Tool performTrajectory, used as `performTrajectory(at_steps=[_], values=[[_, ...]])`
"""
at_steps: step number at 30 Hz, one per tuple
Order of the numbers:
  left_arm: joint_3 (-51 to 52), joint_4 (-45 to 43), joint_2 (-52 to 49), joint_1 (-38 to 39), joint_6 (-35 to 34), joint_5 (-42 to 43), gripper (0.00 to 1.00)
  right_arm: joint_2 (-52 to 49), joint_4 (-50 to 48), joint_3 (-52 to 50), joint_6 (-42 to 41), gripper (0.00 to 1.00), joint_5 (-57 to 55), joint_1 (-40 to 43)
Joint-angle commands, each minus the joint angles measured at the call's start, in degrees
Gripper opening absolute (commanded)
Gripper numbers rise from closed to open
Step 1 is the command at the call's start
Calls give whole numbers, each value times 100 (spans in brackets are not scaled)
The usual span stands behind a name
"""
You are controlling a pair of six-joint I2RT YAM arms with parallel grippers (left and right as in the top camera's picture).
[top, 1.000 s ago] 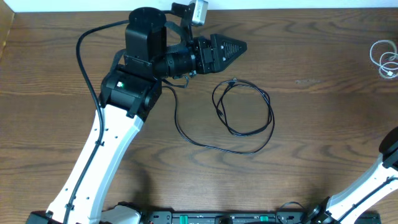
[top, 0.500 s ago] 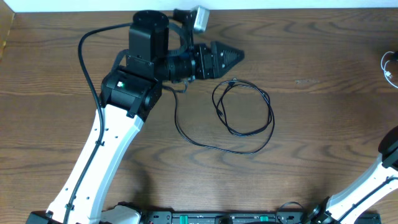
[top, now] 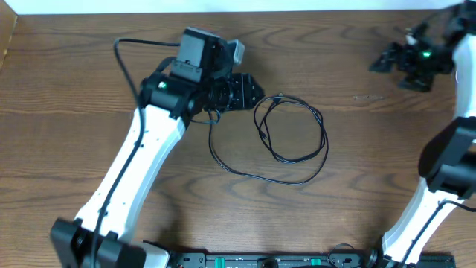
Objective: Untangle cables
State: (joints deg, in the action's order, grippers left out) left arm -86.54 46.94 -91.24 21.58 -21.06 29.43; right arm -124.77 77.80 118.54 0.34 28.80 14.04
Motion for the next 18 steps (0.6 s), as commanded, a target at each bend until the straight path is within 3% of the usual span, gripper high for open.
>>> performTrajectory(at_steps=[1, 5, 8, 10, 18], values=[[31, 273, -264, -2, 31, -743, 45, 85, -20, -55, 184, 99, -9, -212], [52, 1012, -402, -2, -337, -1711, 38, 85, 24, -57, 184, 99, -212, -393], [87, 1615, -341, -31, -662, -2752, 43, 85, 42, -79, 186, 99, -210, -439], [214, 1744, -339, -118, -673, -2859, 49, 85, 17, -122, 186, 99, -210, -439], [1102, 988, -339, -240, -621, -2822, 57, 85, -46, -426, 205, 99, -236, -439]])
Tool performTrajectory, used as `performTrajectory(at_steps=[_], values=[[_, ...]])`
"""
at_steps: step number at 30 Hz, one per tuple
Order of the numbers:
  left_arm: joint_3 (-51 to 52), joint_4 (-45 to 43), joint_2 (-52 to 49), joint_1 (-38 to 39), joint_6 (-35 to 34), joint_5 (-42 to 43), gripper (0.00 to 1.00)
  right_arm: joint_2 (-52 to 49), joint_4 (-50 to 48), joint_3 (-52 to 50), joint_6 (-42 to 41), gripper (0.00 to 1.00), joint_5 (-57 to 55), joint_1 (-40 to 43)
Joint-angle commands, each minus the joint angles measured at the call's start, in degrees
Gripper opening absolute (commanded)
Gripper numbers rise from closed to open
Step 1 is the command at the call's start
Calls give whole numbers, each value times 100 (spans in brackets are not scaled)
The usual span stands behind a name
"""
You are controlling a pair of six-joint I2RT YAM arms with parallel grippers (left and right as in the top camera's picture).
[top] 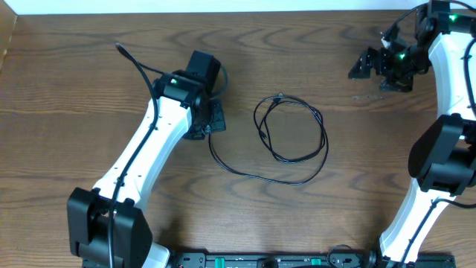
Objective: Untangle cables
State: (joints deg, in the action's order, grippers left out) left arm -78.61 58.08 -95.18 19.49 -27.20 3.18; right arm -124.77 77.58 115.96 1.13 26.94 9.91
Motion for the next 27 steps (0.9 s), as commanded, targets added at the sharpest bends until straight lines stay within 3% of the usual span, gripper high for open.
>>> performTrajectory(at_steps=[1, 19, 27], values=[[402, -201, 50, -35, 17, -197, 57, 85, -33, -216, 162, 99, -46, -26], [2223, -2072, 35, -55, 136, 90, 56, 85, -153, -632, 496, 99, -44, -28], [2518, -2330, 35, -55, 7, 175, 28, 85, -153, -632, 496, 99, -44, -81]])
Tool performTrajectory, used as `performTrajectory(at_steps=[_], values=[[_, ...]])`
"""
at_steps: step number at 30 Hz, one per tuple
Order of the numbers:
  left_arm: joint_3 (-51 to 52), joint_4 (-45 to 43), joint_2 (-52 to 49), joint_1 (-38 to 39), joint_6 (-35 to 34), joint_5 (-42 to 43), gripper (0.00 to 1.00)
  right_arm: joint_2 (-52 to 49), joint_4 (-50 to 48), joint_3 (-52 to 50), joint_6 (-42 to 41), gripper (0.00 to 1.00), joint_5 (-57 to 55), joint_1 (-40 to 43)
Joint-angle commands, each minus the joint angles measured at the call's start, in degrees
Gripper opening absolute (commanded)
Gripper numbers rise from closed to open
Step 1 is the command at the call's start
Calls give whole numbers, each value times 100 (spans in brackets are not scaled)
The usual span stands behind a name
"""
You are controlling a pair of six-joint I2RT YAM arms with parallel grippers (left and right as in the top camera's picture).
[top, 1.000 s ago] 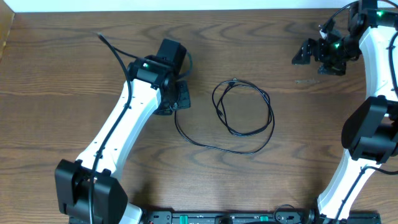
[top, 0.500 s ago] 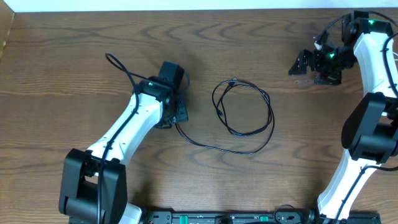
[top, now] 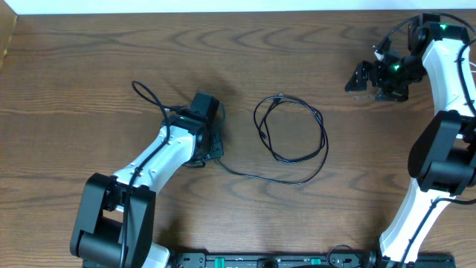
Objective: Untangle cables
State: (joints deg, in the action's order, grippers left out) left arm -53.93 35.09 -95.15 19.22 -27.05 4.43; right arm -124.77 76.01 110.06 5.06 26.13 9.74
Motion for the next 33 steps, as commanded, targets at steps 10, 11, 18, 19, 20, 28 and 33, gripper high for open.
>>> performTrajectory(at_steps=[10, 11, 18, 19, 20, 28, 33], values=[[203, -361, 31, -24, -175, 57, 28, 85, -24, -42, 103, 99, 37, -107], [247, -402, 31, -22, -254, 66, 28, 85, -39, -42, 103, 99, 37, -109], [317, -507, 33, -24, -481, 122, 7, 85, -42, -42, 103, 99, 39, -118], [284, -542, 46, -24, -479, 195, 8, 85, -55, -42, 103, 98, 59, -118], [205, -562, 79, -24, -476, 345, 7, 85, -85, -42, 103, 95, 129, -125], [-997, -791, 1279, -13, -481, 1722, 7, 116, -216, -39, 507, 88, 960, -446], [-1687, -866, 2138, 72, -629, 1810, 7, 365, -162, -33, 938, 89, 1497, -761]])
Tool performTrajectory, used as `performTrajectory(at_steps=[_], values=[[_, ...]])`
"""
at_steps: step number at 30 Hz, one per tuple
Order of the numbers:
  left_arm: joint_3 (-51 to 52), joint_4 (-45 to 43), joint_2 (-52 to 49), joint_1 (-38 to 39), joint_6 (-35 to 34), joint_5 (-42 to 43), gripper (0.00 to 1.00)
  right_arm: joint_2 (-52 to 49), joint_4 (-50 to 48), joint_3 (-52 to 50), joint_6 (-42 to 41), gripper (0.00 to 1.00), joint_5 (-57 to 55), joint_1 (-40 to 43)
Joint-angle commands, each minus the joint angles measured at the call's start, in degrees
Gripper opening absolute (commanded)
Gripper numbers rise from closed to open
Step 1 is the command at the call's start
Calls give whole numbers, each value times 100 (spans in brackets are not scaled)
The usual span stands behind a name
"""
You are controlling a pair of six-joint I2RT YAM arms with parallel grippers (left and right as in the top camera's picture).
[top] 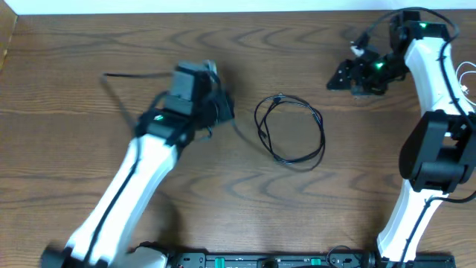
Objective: Untangle cables
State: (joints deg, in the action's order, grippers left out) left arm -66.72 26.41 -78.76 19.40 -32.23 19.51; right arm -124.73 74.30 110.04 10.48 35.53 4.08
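Observation:
A thin black cable (322, 126) lies coiled in a loop on the middle of the wooden table (245, 201). One end runs left from the loop, up to my left gripper (225, 110). That gripper is blurred and sits just left of the loop, shut on the cable's end. At the far upper right, my right gripper (336, 77) hangs with its fingers apart and nothing between them, pointing left, well clear of the loop.
The left arm (141, 171) crosses the table's left half diagonally. The right arm (435, 82) rises along the right edge. A black rail (260, 260) runs along the front edge. The left arm's own black lead (126, 75) sticks out to the left.
My left gripper has moved up and to the right with the cable end. The long tail that curved below the loop is gone from there. The right gripper has moved a little left.
My left gripper first sat at the loop's upper left. Then it stood lower left on the cable's tail end, then lower still with the tail stretched out. Now it holds that end up near the loop. The right gripper has moved leftward at each moment.

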Motion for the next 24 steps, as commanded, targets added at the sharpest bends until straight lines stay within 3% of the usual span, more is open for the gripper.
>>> performTrajectory(at_steps=[1, 9, 19, 24], values=[[-525, 2, 625, 79, -111, 302, 8, 437, 4, -31, 396, 89, 557, -251], [-1456, -350, 1222, 87, -111, 299, 7, 1248, 87, -31, 328, 91, 551, -610], [-1652, -2240, 1191, 87, -592, 184, 8, 1322, 249, -111, 374, 97, -151, -1598], [-1676, -2627, 1191, 87, -772, 149, 7, 1182, -44, -234, 374, 98, -157, -2245]])
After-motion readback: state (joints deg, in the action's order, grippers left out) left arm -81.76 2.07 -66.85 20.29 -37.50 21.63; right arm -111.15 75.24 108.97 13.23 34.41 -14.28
